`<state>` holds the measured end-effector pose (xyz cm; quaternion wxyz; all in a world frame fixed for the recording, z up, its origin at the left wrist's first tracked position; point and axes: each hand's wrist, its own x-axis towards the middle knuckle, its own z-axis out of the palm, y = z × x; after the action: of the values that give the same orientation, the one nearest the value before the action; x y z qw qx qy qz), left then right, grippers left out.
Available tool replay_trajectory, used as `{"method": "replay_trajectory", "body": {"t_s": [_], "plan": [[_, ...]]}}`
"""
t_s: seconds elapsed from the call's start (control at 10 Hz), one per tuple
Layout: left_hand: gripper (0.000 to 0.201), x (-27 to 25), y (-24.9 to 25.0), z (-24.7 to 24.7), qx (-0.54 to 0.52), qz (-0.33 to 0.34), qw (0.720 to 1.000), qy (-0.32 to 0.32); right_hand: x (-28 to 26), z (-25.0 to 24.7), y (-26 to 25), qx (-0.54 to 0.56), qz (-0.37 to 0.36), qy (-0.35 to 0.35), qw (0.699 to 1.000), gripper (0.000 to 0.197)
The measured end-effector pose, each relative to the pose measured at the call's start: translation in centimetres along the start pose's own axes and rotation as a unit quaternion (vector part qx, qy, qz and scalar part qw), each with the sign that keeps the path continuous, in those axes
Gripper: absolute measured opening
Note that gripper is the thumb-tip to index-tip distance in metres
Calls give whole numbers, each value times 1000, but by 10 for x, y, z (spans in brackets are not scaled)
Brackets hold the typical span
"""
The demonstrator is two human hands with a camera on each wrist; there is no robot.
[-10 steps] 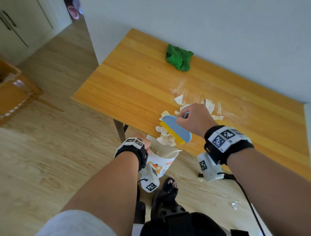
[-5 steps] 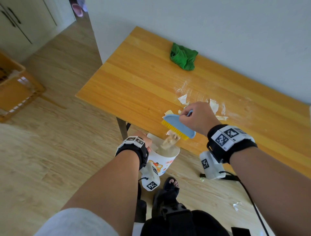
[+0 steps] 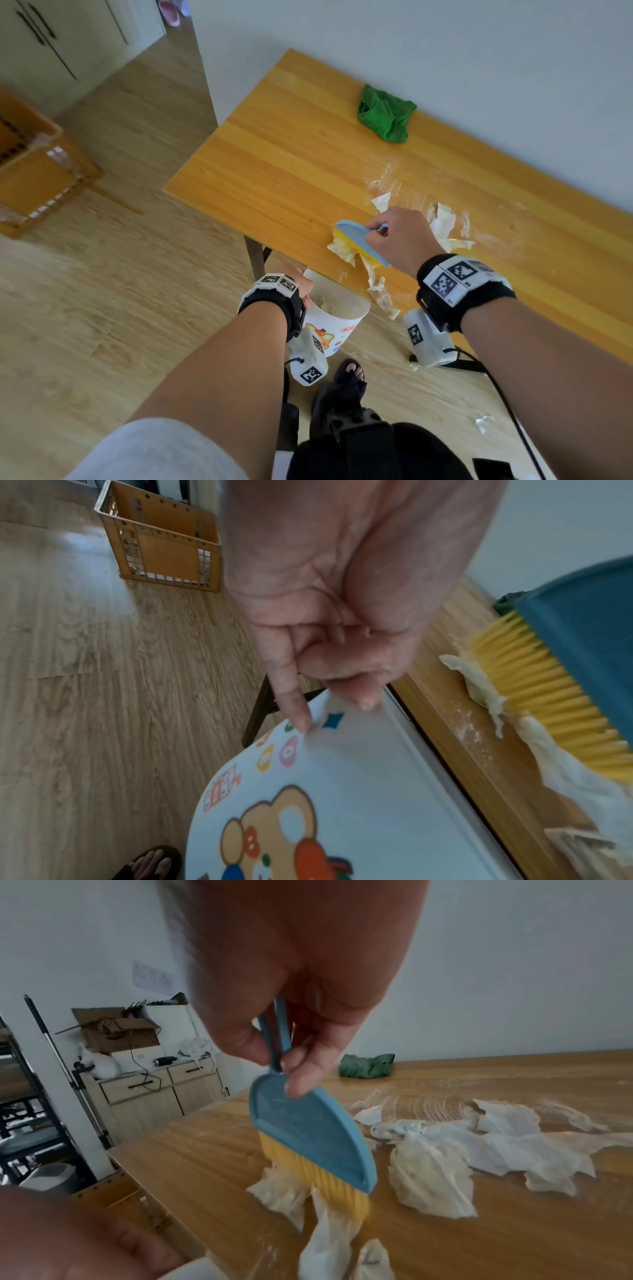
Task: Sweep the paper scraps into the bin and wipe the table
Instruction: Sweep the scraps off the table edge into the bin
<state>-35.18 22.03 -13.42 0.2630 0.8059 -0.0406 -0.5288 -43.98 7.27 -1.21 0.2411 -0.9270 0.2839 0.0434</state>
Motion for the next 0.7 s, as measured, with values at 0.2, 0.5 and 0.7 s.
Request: {"method": "replay_trajectory", "body": {"t_s": [0.2, 0.5, 0.7], "plan": [[35, -1, -2, 7, -2, -3, 1000, -9, 1, -16, 3, 28, 33, 95, 995, 19], [30, 6, 0, 43, 32, 10, 998, -51, -42, -15, 50, -29, 97, 45, 994, 22], [45, 3, -2, 44, 17, 9, 997, -80, -54, 6, 52, 37, 115, 7, 993, 22]]}}
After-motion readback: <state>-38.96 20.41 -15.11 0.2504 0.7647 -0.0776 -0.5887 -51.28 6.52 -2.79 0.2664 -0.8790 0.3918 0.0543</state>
